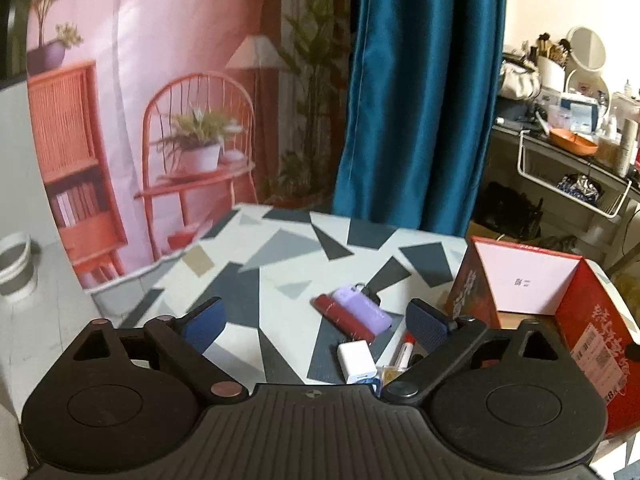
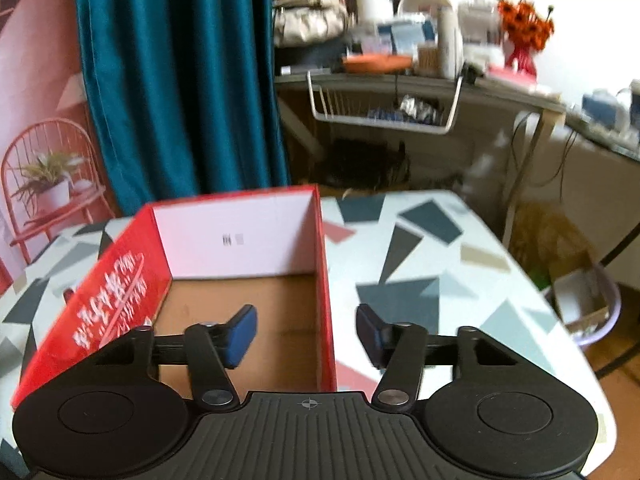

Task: Organize rigid objects
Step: 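Move the left tool toward the cluster of small items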

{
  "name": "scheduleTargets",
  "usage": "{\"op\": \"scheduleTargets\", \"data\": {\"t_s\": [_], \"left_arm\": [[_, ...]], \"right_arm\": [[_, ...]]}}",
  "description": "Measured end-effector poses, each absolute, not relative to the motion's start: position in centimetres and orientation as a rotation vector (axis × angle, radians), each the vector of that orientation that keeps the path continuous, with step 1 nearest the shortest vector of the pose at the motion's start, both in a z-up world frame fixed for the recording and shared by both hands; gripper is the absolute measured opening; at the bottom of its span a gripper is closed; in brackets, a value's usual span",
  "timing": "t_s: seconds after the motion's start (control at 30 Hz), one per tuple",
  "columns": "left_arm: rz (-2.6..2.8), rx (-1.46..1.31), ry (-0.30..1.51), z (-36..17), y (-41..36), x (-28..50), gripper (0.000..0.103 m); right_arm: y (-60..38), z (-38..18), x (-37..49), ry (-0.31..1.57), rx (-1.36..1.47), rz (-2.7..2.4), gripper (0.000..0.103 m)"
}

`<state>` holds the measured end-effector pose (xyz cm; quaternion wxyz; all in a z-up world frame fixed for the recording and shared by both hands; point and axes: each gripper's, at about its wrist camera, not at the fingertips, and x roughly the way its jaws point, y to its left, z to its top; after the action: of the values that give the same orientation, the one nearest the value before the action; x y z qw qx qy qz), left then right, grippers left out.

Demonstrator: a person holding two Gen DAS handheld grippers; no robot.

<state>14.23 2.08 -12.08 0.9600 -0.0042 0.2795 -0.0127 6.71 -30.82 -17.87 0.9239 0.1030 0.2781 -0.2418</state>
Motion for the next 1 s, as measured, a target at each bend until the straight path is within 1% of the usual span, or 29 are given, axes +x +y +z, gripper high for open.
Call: {"op": "scheduleTargets", "data": {"t_s": [0.07, 0.2, 0.23, 0.27, 0.33, 0.4, 0.93, 1.0], "left_arm": [[-0.02, -0.013, 0.592, -12.8, 2.1, 14.8, 0.096], [-0.018, -0.006, 0.657, -14.4, 1.9, 15.6, 0.093], [-0.015, 0.007, 0.673, -14.9, 1.7, 15.7, 0.092], [-0.022, 0.013, 0.691, -15.5, 1.5, 15.9, 0.089], [-0.048, 0.007, 0.736, -16.5, 1.2, 16.4, 0.086], [-0.076, -0.004, 0.774, -17.3, 0.9, 16.8, 0.085], [-0.222, 0.028, 0.928, -21.4, -2.8, 17.5, 0.083], [-0.23, 0.037, 0.929, -21.5, -3.1, 17.5, 0.079]], "right_arm": [[-31.3, -19.0, 7.2, 0.605, 0.227, -0.491, 0.034], [-32.3, -20.2, 8.0, 0.657, 0.246, -0.499, 0.023], [-32.5, -20.4, 8.3, 0.671, 0.249, -0.504, 0.017], [-32.8, -20.6, 8.5, 0.682, 0.256, -0.504, 0.013], [-33.3, -20.9, 8.7, 0.697, 0.255, -0.513, 0.009], [-33.5, -21.0, 8.9, 0.702, 0.258, -0.511, 0.009], [-33.8, -21.0, 8.9, 0.703, 0.231, -0.488, 0.009], [-34.0, -21.0, 8.9, 0.703, 0.241, -0.483, 0.009]]}}
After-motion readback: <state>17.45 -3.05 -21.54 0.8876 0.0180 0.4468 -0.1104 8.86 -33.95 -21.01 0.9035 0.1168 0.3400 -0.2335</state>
